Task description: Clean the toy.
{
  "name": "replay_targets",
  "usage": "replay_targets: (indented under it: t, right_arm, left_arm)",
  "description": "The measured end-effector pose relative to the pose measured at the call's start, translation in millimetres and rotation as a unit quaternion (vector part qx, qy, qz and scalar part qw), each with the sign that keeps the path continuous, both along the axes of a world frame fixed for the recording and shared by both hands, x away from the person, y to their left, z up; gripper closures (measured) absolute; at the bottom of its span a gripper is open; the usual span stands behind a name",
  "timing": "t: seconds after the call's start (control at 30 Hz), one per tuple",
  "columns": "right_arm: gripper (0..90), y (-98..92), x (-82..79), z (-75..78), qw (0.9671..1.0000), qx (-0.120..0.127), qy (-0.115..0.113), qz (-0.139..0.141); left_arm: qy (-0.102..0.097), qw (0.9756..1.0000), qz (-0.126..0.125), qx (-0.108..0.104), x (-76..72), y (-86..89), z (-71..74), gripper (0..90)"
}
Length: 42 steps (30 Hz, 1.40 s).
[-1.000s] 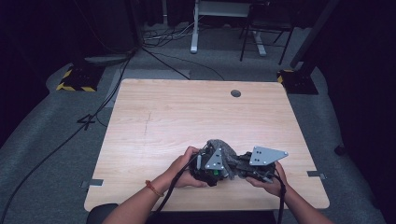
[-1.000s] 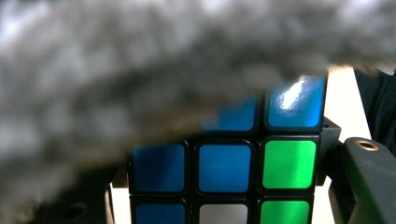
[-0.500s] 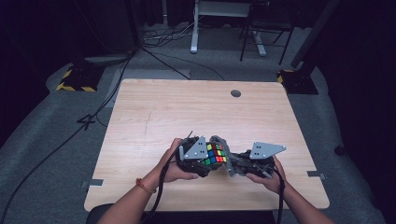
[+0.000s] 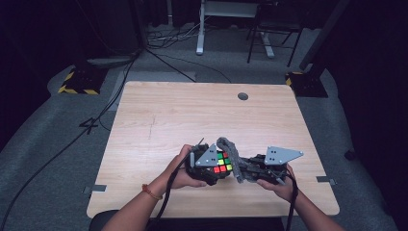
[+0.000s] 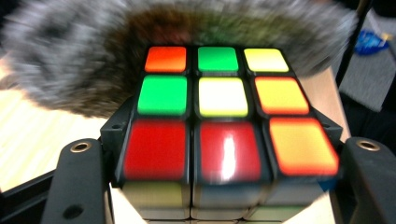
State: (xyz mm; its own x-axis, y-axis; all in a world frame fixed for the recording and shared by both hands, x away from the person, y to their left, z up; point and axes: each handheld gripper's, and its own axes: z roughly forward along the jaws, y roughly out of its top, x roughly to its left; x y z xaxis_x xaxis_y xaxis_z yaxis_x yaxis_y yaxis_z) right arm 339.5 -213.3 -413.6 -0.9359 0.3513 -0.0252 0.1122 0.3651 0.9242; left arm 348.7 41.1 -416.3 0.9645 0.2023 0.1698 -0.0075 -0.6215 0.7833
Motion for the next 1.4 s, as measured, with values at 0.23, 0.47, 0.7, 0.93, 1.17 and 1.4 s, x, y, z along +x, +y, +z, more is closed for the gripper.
replay_targets:
  t: [0.23,0.47,0.7,0.93,1.17,1.4]
  right_arm:
    - [77.7,1.1,-2.1,3.6,1.0,0.002,-0.009,0.0]
    - [77.7,1.6,4.0,-5.5,0.9998,-0.017,0.01,-0.009]
    - [77.7,7.2,2.5,-9.8,0.9992,-0.033,0.023,0.008]
    - [77.6,5.9,-3.1,-3.7,0.9998,-0.017,0.0,0.011]
    - [77.5,5.4,-7.0,1.1,0.9997,-0.008,-0.02,0.01]
    - [77.3,3.4,-4.2,3.6,0.9992,-0.01,-0.036,-0.017]
  left_arm:
    - [-0.008,1.0,0.0,0.004,-1.9,-3.5,-0.7,33.1]
    - [-0.007,0.9984,0.006,-0.056,-0.8,8.5,14.7,33.2]
    - [-0.007,0.9979,0.009,-0.064,0.3,14.1,16.4,33.2]
    - [0.0,0.9988,0.009,-0.048,2.1,10.1,10.4,33.0]
    - [-0.002,0.9998,0.006,-0.016,-1.6,0.1,4.6,32.8]
    - [-0.019,0.9994,0.013,-0.026,-5.4,-8.1,4.6,33.2]
